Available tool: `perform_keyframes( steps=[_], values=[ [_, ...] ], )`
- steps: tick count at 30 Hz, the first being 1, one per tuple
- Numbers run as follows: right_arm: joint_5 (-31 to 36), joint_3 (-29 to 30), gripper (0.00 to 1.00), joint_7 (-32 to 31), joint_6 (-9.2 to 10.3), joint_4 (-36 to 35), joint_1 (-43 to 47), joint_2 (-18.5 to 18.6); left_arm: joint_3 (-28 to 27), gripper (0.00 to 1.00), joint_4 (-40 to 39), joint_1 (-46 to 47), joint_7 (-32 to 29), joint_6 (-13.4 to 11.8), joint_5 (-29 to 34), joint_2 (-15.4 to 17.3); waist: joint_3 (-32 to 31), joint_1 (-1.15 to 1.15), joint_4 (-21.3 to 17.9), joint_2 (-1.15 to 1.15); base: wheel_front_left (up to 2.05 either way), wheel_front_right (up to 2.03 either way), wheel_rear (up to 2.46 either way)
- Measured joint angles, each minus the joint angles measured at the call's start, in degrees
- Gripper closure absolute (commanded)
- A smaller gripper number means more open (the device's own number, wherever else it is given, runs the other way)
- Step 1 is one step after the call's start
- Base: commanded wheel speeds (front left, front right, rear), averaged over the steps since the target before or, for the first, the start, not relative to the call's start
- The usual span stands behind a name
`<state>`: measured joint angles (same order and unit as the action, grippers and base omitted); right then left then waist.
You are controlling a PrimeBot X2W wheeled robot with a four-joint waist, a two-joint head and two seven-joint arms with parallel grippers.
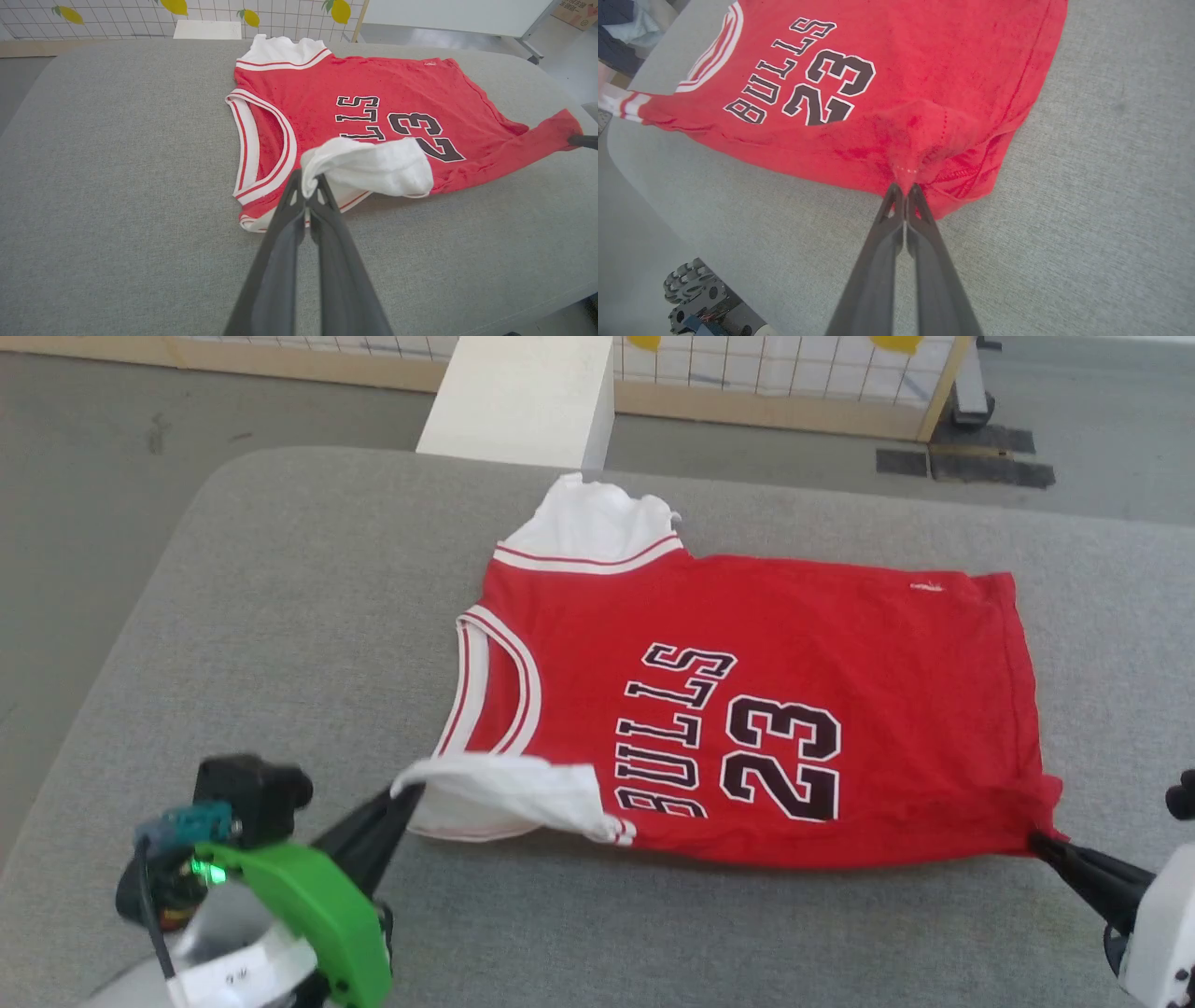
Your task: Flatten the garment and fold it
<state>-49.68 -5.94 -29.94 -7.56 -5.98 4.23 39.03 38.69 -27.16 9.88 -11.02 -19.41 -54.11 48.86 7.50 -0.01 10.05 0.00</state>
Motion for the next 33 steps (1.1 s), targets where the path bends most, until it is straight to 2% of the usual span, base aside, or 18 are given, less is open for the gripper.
perform_keyframes(
  steps=[9,18,25,32,33],
  values=[
    [4.3,2.0,1.00,-5.8,0.01,-0.8,-6.3,-3.6,-0.5,1.00,7.5,10.5,-0.5,3.5,2.4,-4.5,4.2,0.00,-1.0,0.00,0.00,0.00,0.00],
    [9.1,2.4,1.00,-10.5,0.00,1.1,-11.8,-4.4,1.3,1.00,17.9,19.4,-1.8,7.6,4.2,-8.4,9.0,0.01,-1.7,0.00,0.00,0.00,0.00],
    [10.5,-0.3,1.00,-12.6,0.00,2.4,-14.8,-4.5,4.1,1.00,26.2,24.0,-2.5,10.3,6.7,-11.9,11.8,0.01,-2.3,0.00,0.00,0.00,0.00],
    [11.7,-3.6,1.00,-12.8,0.00,4.9,-18.0,-4.4,5.4,1.00,33.3,26.5,-2.0,11.3,8.5,-14.2,13.1,0.01,-3.0,0.00,0.00,0.00,0.00],
    [12.3,-4.0,0.00,-12.4,0.00,5.3,-18.5,-4.3,5.5,0.00,34.1,26.8,-1.9,11.4,8.7,-14.5,13.0,0.01,-3.0,0.00,0.00,0.00,0.00]
  ],
)
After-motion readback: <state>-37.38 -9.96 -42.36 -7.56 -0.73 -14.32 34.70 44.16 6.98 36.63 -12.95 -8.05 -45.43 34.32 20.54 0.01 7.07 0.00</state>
